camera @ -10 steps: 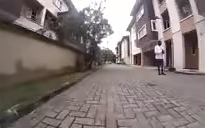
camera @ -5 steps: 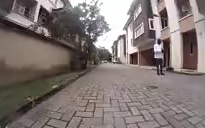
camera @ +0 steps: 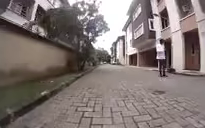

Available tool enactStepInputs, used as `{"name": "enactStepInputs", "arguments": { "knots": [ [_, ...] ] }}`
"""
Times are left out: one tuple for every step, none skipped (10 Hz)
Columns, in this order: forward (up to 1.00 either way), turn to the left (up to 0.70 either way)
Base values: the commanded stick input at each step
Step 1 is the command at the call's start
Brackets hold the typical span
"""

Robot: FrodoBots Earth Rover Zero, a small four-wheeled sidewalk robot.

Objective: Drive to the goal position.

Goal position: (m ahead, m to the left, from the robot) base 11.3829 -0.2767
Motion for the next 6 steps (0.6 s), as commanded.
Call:
{"name": "enactStepInputs", "arguments": {
  "knots": [
    [0.7, 0.0],
    [0.7, 0.0],
    [0.7, 0.0],
    [0.7, 0.0],
    [0.7, 0.0],
    [0.7, 0.0]
  ]
}}
